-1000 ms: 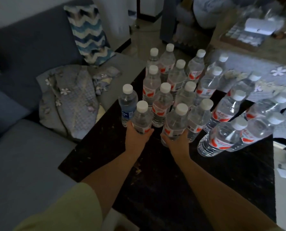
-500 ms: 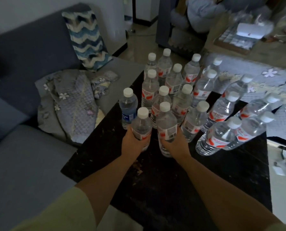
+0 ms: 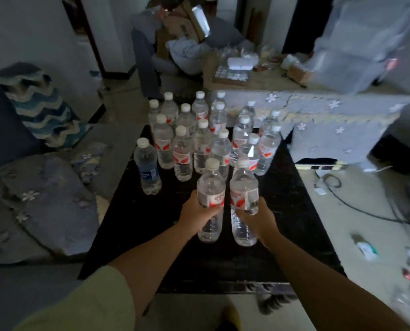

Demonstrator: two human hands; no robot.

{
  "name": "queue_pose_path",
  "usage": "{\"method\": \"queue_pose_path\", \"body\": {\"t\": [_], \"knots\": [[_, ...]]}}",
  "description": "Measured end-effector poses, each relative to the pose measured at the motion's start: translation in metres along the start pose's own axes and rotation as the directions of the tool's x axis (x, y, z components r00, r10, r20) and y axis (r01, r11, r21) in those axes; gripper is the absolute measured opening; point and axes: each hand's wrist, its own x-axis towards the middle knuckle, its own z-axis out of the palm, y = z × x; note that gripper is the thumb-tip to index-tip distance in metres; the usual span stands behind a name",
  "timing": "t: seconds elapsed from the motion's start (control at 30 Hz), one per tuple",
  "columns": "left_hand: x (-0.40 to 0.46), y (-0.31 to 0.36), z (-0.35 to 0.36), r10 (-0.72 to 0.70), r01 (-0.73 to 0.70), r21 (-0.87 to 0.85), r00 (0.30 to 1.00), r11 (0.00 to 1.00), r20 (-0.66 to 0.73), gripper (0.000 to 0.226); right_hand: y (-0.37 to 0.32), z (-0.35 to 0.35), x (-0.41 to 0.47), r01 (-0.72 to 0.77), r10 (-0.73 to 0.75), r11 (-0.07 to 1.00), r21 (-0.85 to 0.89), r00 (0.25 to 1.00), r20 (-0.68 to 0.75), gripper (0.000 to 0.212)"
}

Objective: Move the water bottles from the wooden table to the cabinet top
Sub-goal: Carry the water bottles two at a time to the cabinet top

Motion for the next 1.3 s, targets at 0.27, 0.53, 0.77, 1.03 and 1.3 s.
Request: {"method": "queue_pose_path", "body": {"t": [0.27, 0.53, 0.77, 1.03, 1.3], "knots": [[-0.037, 0.044, 0.09, 0.088, -0.12, 0.101, 0.957, 0.988, 0.277, 0.066, 0.038, -0.105, -0.086, -0.105, 0.117, 0.993, 0.056, 0.944, -0.309, 0.045], [-0.137, 0.082, 0.221, 0.179, -0.304, 0.118, 0.786, 0.945, 0.592, 0.063, 0.1, -0.212, -0.215, -0.237, 0.307, 0.952, 0.195, 0.752, -0.583, 0.062], [-0.259, 0.097, 0.309, 0.22, -0.466, 0.124, 0.616, 0.876, 0.757, 0.057, 0.162, -0.279, -0.342, -0.267, 0.396, 0.918, 0.293, 0.572, -0.718, 0.059], [-0.405, 0.096, 0.392, 0.198, -0.538, 0.084, 0.445, 0.839, 0.873, 0.059, 0.235, -0.342, -0.489, -0.271, 0.453, 0.89, 0.368, 0.422, -0.785, 0.047], [-0.542, 0.095, 0.483, 0.19, -0.594, -0.028, 0.212, 0.804, 0.959, 0.063, 0.297, -0.399, -0.618, -0.284, 0.494, 0.856, 0.433, 0.2, -0.846, 0.042]]}}
